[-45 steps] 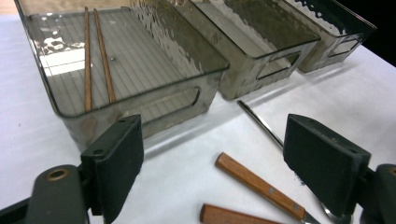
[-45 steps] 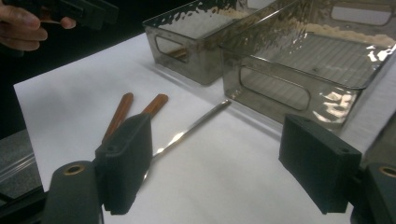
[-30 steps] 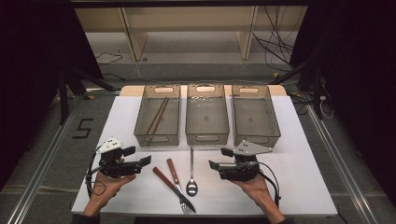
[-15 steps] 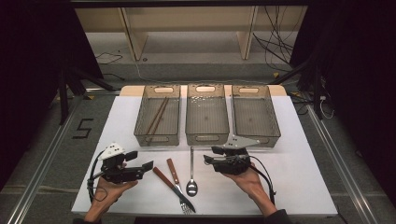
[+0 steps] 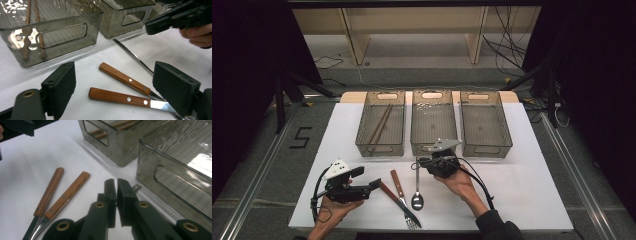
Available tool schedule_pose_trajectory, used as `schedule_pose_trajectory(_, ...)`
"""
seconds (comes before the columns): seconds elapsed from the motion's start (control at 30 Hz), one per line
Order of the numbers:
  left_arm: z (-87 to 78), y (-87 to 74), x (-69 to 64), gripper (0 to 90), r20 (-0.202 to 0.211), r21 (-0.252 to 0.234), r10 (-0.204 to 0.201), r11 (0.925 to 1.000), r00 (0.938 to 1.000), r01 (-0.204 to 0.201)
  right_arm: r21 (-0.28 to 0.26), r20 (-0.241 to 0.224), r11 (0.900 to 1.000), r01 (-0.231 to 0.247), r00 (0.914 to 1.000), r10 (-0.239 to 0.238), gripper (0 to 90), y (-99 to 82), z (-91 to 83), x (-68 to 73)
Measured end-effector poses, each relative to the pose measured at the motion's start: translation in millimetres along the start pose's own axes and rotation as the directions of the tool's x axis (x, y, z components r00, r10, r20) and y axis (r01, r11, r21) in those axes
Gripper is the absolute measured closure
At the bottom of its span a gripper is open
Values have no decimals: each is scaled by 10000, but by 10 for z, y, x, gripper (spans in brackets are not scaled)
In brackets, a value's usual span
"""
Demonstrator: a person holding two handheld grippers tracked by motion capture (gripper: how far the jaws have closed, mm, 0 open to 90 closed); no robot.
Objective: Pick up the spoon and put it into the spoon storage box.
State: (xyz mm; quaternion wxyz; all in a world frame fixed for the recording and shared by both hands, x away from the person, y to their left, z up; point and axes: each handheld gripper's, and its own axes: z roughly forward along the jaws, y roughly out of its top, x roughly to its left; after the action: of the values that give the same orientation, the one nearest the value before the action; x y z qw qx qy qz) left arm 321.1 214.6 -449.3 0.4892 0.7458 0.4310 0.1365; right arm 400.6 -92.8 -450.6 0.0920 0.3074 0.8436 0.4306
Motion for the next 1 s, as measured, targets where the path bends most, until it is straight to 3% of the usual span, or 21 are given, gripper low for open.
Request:
schedule_pose_trajectory(0.47, 3, -10, 6, 180, 20, -95, -7, 10000, 10000, 7, 1102, -183, 9938, 178, 9997, -159, 900, 66, 478, -21)
schedule_pose_trajectory(0.73, 4, -13, 8, 176, 13, -11, 24, 10000, 10000, -24, 1625, 9, 9867, 40, 10000, -42, 900, 10, 591, -95)
schedule_pose_trajectory(1.0, 2, -13, 4, 177, 10, -18, 41, 10000, 10000, -41, 1747, 112, 9846, 105, 9999, -126, 900, 10, 552, -109)
